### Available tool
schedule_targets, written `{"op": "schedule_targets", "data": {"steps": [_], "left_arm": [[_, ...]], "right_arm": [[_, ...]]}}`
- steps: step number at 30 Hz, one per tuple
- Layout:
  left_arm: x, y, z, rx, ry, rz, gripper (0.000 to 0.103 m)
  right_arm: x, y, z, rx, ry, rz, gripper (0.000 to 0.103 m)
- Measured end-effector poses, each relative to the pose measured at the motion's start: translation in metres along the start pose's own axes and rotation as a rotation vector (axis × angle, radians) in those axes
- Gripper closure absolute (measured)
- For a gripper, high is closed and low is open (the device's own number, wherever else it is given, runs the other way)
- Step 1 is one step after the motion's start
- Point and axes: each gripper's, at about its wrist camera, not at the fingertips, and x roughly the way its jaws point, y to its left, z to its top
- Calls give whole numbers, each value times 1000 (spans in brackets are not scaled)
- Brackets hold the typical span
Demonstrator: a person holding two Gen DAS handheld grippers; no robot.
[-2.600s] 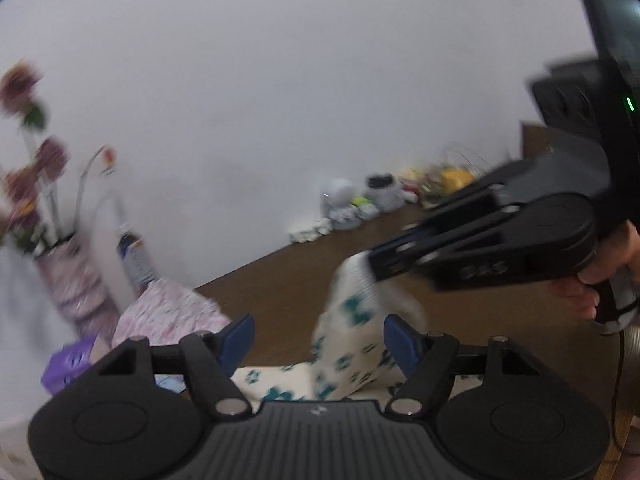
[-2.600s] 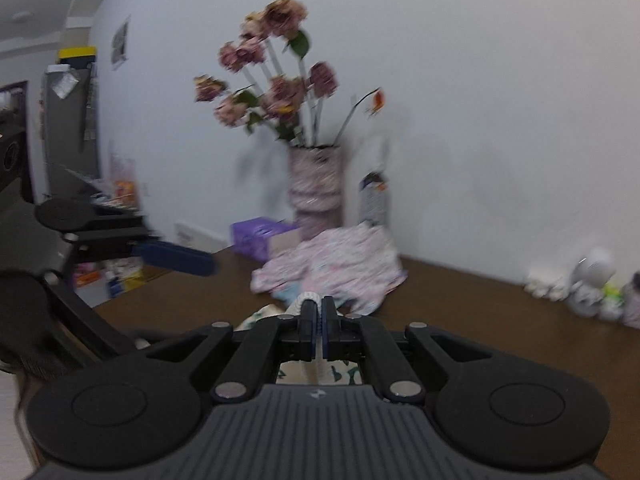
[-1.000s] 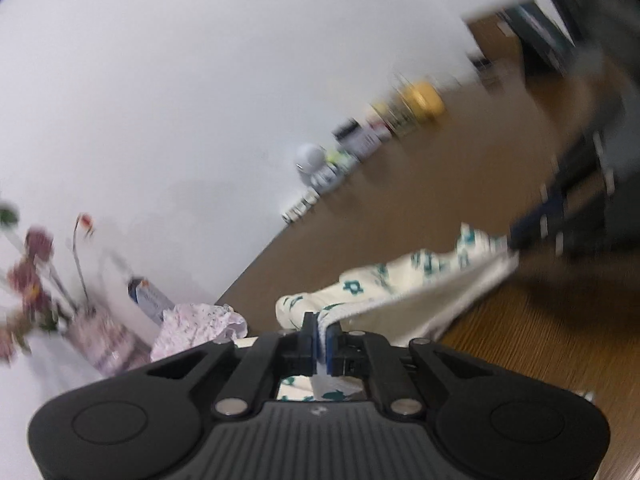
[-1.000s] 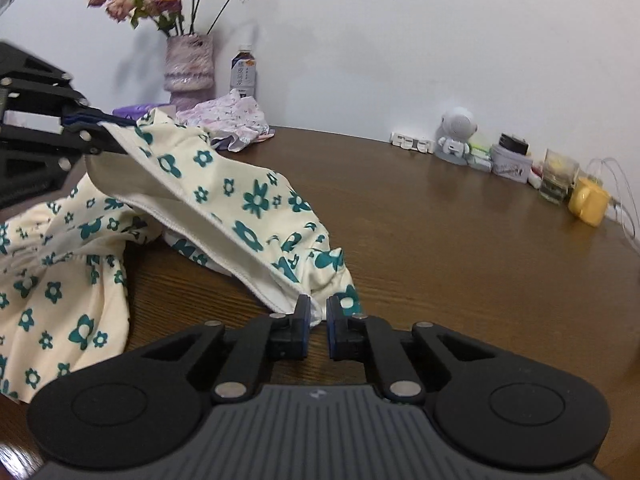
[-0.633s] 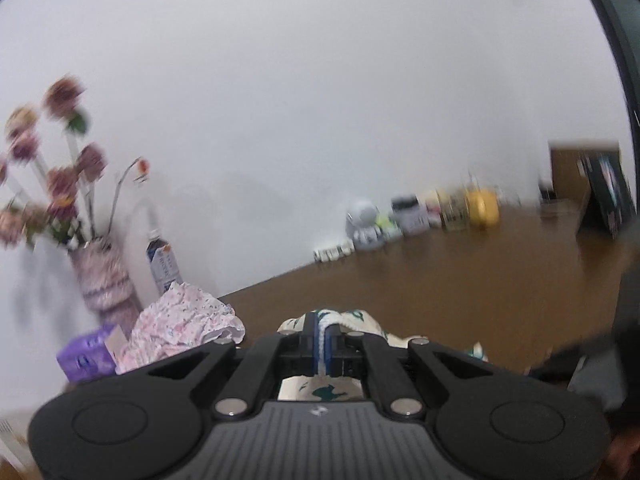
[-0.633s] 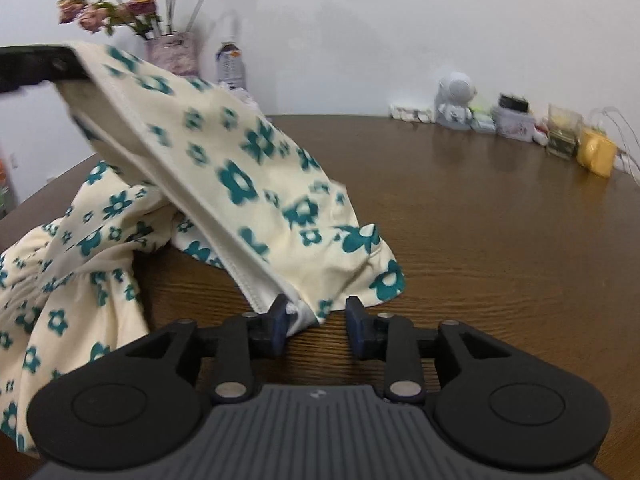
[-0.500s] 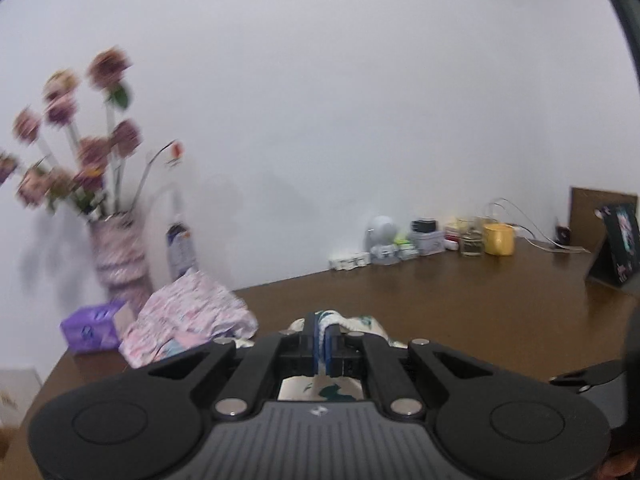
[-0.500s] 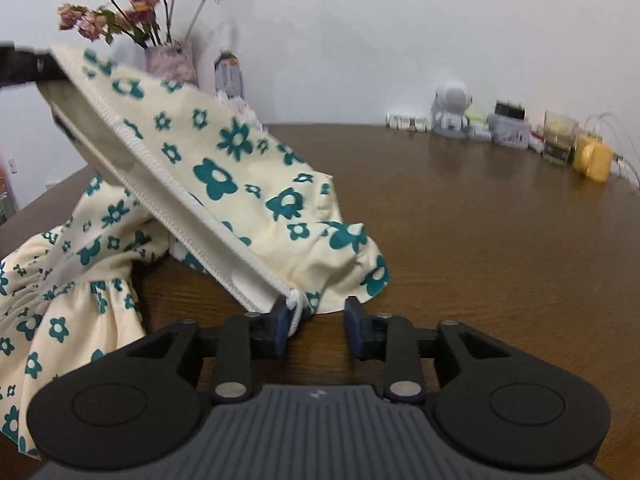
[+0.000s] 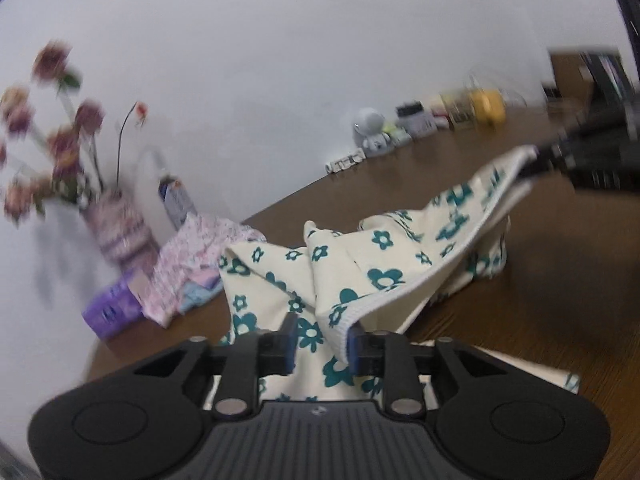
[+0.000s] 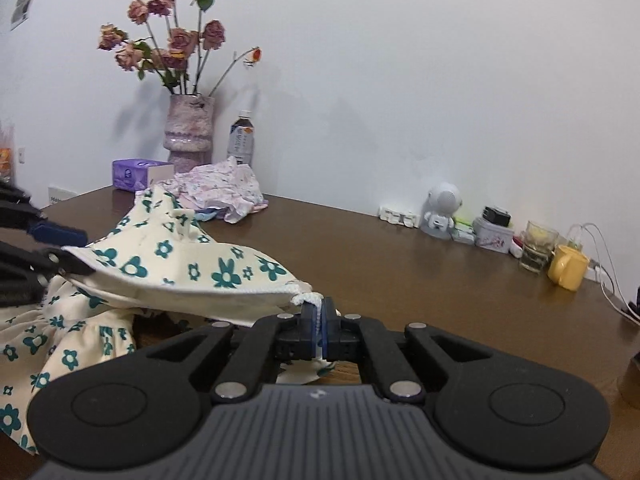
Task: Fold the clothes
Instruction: 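Raise the dress high with both tools, shaking it out to hang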
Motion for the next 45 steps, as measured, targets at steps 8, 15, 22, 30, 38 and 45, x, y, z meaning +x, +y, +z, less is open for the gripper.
{"op": "schedule_targets", "data": {"steps": [8, 15, 22, 30, 38, 45], "left_arm": [[-1, -34, -1, 331, -17, -3, 72], [-4, -18, 10, 161, -98, 10, 102], [-25, 29, 25, -253, -209, 9, 102], [-36, 55, 17, -478, -227, -10, 102], [-25, 93, 57, -507, -237, -23, 101], [-95, 164, 228, -527, -600, 167, 101]], "right_arm": [[-13, 18, 9, -43, -45, 65, 102], [-14, 21, 3, -38, -30, 83, 101], [13, 19, -12, 23, 86, 49, 94], [23, -1, 12, 50, 88, 49, 93], [15, -42, 73, 45, 23, 66, 102], [-44, -77, 277, -96, -276, -139, 102]]}}
